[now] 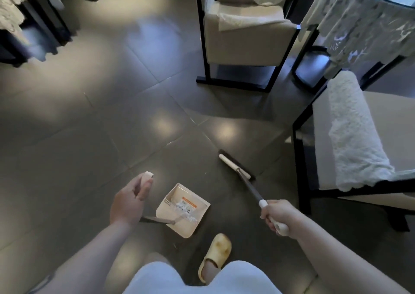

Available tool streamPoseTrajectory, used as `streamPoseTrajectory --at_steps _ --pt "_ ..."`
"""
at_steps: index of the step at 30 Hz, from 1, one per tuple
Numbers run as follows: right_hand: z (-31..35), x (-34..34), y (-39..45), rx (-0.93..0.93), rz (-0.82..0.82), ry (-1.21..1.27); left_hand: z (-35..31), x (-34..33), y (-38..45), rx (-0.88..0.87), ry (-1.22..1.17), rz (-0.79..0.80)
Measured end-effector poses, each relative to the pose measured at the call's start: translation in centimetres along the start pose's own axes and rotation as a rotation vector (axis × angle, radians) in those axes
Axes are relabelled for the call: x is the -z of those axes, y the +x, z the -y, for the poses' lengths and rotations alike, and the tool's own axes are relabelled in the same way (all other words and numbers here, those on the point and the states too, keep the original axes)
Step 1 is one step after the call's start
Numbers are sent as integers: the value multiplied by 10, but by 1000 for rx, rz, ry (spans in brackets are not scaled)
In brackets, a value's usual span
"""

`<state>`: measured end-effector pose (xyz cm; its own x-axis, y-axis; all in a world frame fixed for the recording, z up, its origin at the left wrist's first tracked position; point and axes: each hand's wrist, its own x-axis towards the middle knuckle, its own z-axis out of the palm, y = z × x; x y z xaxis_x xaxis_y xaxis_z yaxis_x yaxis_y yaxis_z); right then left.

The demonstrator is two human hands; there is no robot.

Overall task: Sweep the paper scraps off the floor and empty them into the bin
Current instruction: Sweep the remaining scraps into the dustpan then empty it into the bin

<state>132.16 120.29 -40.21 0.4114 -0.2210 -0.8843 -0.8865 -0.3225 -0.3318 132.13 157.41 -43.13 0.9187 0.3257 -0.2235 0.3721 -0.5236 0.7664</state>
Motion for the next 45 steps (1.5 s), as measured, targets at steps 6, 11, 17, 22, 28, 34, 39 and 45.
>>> streamPoseTrajectory --at_steps 6,11,17,22,28,34,39,45 --pt "-19 -39 -32 13 218 -178 -13 -14 10 13 30 -31" --pt "3 14 -32 4 322 -81 -22 -16 28 2 35 -53" --pt "29 31 -27 90 185 -84 -35 -24 16 -6 22 -54" --pt "38 -18 -28 68 224 -149 -41 -19 12 6 43 -46" --pt "49 14 -37 22 334 -117 -39 -10 13 65 8 -22" --pt "98 -1 -57 158 376 -125 -18 31 13 259 -236 -221" --pt "171 -71 -78 278 328 -219 4 86 27 361 -420 -497" --pt "243 -147 -75 241 343 -210 37 153 32 362 -571 -513"
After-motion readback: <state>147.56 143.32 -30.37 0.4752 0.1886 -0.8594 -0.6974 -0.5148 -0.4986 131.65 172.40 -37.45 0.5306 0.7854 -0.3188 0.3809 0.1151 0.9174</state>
